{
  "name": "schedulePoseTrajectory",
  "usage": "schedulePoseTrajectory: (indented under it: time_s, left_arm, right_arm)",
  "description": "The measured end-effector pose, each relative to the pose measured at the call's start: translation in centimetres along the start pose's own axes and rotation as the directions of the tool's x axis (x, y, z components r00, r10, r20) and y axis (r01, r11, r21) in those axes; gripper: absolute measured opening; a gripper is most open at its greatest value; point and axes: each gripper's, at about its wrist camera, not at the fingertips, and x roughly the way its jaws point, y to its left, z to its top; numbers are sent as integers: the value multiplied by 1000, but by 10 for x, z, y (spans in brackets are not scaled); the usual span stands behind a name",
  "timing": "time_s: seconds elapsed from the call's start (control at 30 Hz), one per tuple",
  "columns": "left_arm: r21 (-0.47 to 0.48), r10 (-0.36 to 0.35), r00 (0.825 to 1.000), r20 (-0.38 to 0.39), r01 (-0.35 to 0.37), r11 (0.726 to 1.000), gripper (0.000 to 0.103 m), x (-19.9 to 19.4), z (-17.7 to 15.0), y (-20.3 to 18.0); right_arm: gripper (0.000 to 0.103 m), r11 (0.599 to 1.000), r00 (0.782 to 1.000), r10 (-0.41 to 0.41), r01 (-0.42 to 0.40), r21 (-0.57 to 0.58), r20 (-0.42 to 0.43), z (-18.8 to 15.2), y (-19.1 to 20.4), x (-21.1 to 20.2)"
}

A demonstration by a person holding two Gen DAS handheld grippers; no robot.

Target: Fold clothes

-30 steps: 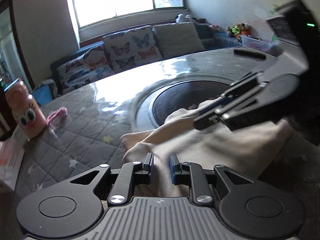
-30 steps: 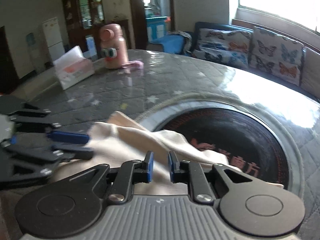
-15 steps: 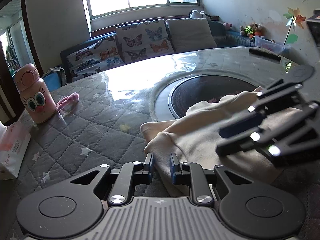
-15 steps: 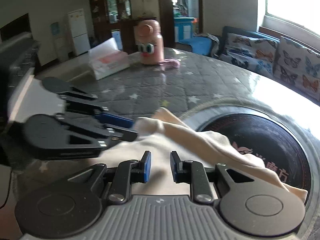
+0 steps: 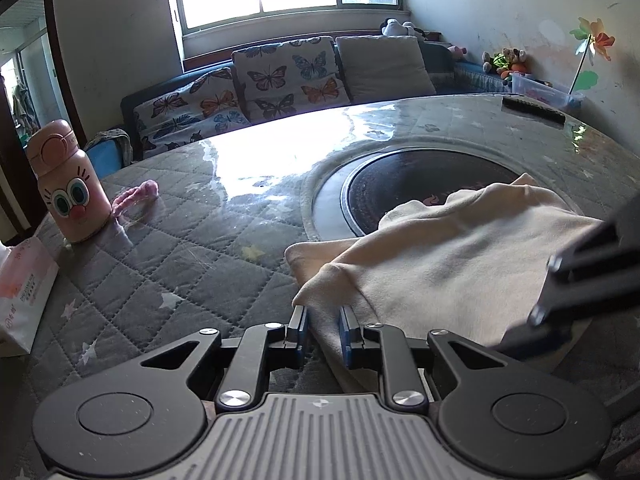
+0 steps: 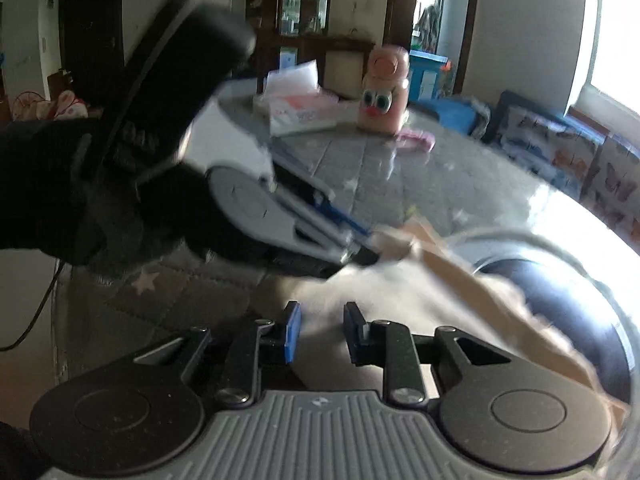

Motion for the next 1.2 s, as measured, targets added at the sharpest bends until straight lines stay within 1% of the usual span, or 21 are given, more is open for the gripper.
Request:
schedulePoseTrajectory:
  time_s: [0.1, 0.17, 0.27, 0.37, 0.43, 0.6, 0.7, 0.8, 0.9, 1.03, 1.13, 1.2]
  left_arm:
    - [-4, 4, 1000, 2, -4, 1000, 20, -2, 2, 1]
    - [-7, 8, 1000, 6, -8, 1000, 20, -4, 2, 0]
    - [-5, 3, 1000, 31, -3, 1000, 20, -14, 4, -3]
    - [12, -14, 998, 56, 13, 1000, 21, -24, 7, -12]
    - [27, -32, 997, 71, 31, 999, 21, -29, 9, -20]
    - [66, -87, 993, 80, 82, 994, 21, -32, 9, -43]
    - [89, -95, 993, 70, 89, 992, 21, -28, 4, -53]
    - [87, -96, 994, 45, 91, 992, 23, -23, -3, -55]
    - [76, -97, 995, 38, 94, 993, 23, -22, -7, -53]
    - [78, -96, 995, 40, 93, 993, 23, -23, -6, -52]
    - [74, -96, 994, 41, 93, 993, 23, -22, -7, -51]
    - [71, -98, 994, 41, 95, 993, 23, -23, -8, -50]
  right_arm:
    - [24, 1000, 1000, 5, -5, -18, 5, -2, 5, -2]
    - [24, 1000, 1000, 23, -23, -3, 14, -2, 5, -10]
    - [24, 1000, 1000, 6, -7, 10, 30, -5, 2, -24]
    - [24, 998, 999, -27, 26, 52, 33, -13, -6, -40]
    - [24, 994, 997, -64, 61, 94, 30, -19, -16, -51]
    - [24, 972, 990, -144, 141, 190, 5, -38, -39, -68]
    - [24, 952, 982, -187, 186, 241, -20, -50, -53, -73]
    - [24, 933, 976, -213, 219, 286, -52, -66, -62, -76]
    - [24, 927, 974, -218, 225, 300, -58, -77, -62, -84]
    - [24, 924, 976, -211, 214, 317, -45, -77, -64, -100]
    - [24, 909, 970, -241, 236, 345, -27, -74, -71, -103]
    - [24, 892, 966, -257, 253, 375, -41, -77, -77, -101]
